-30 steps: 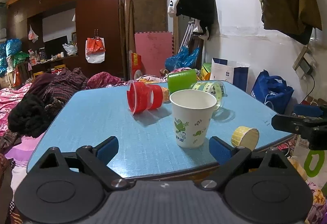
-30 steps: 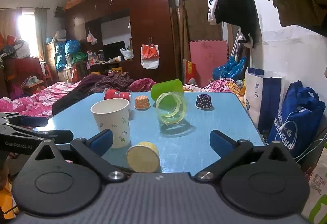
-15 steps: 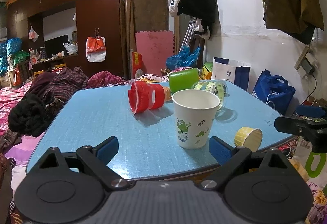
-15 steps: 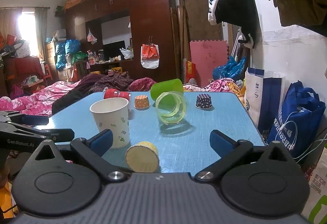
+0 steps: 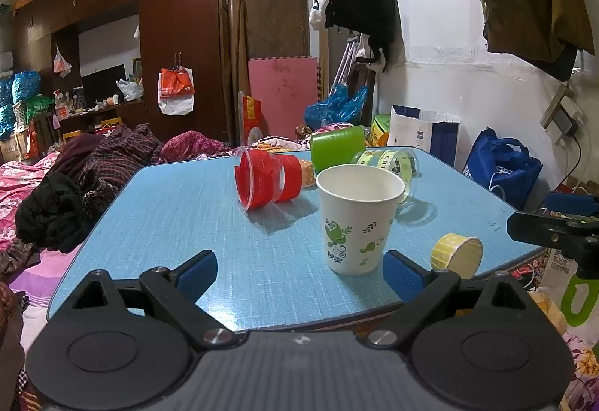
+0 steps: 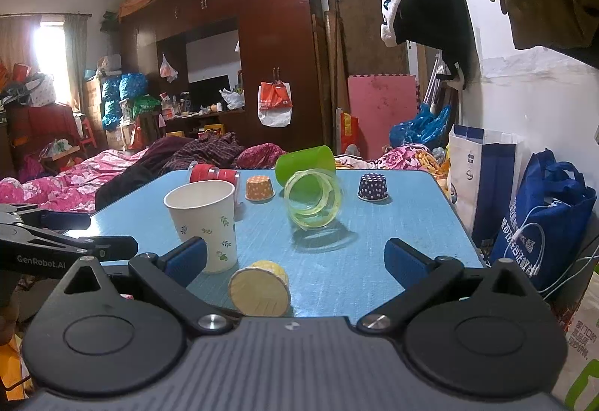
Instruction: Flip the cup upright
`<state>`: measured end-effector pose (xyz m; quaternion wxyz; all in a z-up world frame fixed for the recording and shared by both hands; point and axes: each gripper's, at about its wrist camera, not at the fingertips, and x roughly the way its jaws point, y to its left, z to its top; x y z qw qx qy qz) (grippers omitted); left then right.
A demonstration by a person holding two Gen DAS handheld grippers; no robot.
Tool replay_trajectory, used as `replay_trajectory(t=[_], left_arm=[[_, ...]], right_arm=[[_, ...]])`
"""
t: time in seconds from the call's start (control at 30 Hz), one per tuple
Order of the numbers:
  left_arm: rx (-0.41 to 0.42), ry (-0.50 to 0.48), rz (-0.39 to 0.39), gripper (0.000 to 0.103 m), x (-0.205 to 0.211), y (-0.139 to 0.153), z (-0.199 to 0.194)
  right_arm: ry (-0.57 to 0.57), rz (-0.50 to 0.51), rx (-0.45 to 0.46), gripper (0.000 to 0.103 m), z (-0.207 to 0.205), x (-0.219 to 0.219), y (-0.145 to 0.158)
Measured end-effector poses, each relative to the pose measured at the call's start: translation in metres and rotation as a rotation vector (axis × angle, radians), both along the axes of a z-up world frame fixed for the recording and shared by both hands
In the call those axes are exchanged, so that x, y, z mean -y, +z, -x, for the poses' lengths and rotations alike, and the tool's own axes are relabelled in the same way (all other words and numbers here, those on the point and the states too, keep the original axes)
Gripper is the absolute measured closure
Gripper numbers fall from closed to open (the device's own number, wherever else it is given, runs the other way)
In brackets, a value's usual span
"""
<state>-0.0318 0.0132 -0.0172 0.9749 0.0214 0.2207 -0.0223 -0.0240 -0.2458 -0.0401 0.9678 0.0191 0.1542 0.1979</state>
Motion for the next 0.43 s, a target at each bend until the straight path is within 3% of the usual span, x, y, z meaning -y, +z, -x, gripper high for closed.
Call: replay_trajectory(t=[0.43], left_arm=[[0.023, 0.008, -0.011, 0.006, 0.0016, -0.001, -0.0003]], right_arm=[[0.005, 0.005, -0.002, 0.001, -0.0006, -0.0002, -0.0003]])
